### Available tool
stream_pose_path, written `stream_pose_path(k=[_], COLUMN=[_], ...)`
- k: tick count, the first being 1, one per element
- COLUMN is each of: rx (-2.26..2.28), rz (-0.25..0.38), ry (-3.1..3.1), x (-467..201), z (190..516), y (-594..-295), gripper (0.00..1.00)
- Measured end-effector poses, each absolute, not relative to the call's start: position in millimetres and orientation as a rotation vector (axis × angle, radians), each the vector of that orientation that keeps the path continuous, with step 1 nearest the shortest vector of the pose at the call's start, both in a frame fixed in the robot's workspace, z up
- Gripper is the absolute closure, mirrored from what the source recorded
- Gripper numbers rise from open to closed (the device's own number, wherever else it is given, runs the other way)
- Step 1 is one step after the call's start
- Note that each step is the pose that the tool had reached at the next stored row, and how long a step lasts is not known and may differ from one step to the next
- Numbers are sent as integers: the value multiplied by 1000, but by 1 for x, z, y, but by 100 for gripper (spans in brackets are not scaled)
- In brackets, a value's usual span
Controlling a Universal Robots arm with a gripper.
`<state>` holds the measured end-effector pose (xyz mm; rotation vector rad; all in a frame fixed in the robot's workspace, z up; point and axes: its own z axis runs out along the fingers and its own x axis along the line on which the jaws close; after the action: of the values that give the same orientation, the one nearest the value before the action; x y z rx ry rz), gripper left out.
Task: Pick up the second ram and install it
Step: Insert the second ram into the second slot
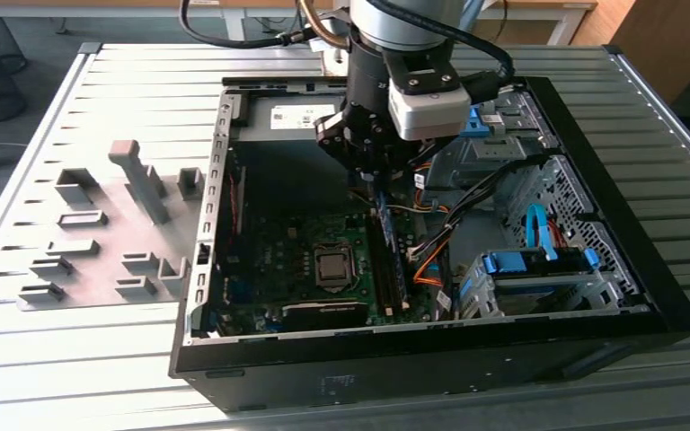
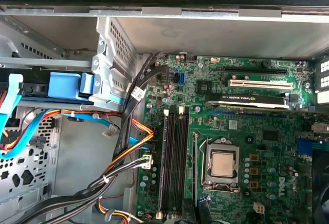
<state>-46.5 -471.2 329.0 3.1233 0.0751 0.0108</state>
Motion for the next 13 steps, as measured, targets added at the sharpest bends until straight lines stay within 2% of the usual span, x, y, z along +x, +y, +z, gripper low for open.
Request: stream_pose_path(k=[13], rx=[3125], rz=[5], ry=[34], x=[-44], z=[311], y=[-475], gripper=[86])
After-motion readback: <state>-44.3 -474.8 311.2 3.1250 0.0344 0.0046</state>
